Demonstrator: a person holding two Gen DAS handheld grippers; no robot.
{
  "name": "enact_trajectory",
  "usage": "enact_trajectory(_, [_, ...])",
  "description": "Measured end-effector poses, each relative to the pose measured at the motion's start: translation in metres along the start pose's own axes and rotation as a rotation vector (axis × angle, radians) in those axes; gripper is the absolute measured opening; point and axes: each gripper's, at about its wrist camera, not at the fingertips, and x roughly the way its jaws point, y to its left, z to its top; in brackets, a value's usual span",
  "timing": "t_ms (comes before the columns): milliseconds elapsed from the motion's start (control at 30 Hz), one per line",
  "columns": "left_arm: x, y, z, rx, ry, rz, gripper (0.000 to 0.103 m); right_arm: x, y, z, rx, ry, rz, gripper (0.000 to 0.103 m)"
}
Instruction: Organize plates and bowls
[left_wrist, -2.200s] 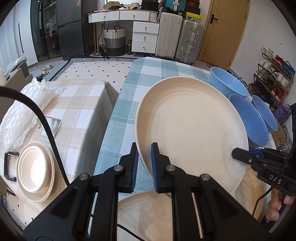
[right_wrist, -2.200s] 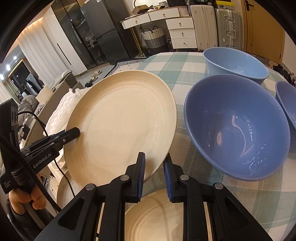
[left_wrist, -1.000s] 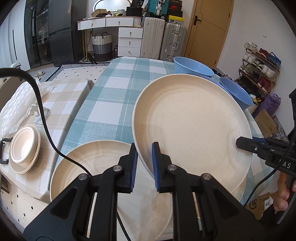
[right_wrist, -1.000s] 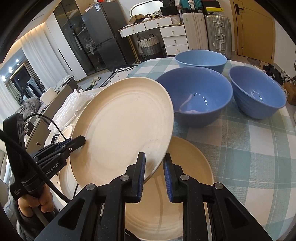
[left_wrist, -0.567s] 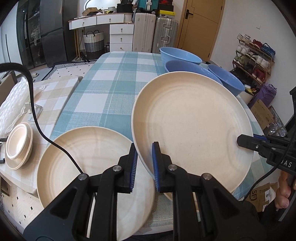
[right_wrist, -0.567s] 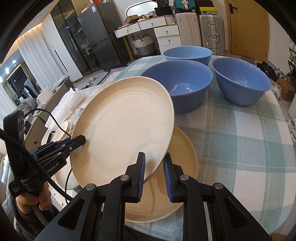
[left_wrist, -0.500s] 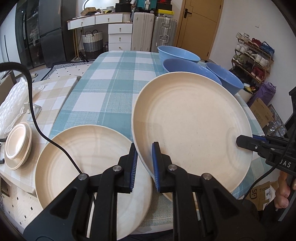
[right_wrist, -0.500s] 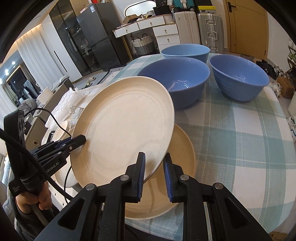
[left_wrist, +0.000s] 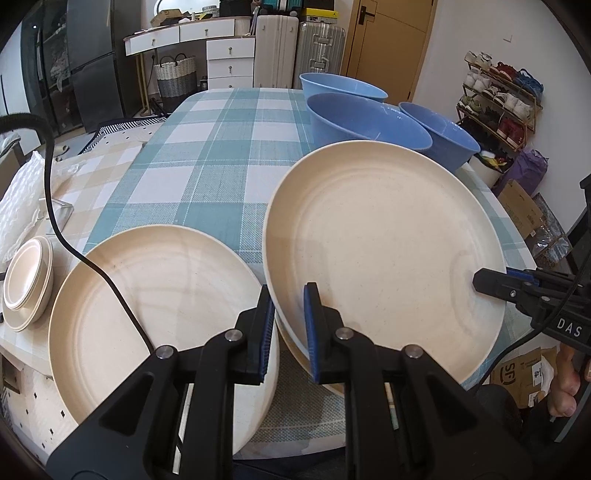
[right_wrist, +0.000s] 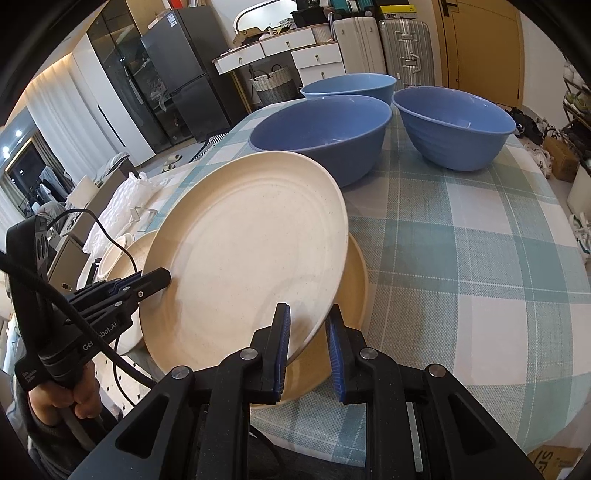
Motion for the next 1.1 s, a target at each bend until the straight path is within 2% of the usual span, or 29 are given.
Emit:
enact_trajectory(867, [0.013, -0.004, -0.006, 0.02, 0.028, 0.0, 0.013, 0.013, 0.008, -0.006, 0.005, 0.022, -0.036, 0.021])
enact_trajectory(933, [0.013, -0.006, -0.007, 0.025, 0.032, 0.003, 0.017, 0.013, 0.008, -0.006, 0.001, 0.022, -0.041, 0.022])
enact_trajectory(1000, [0.014, -0.008, -0.007, 0.034, 0.037, 0.008, 0.022, 0.013, 0.006, -0.006, -0.002, 0.023, -0.036, 0.024])
enact_trajectory(1100, [0.015, -0.008, -0.008, 0.036, 0.039, 0.009, 0.028, 0.012, 0.006, -0.007, -0.007, 0.016, -0.055, 0.037])
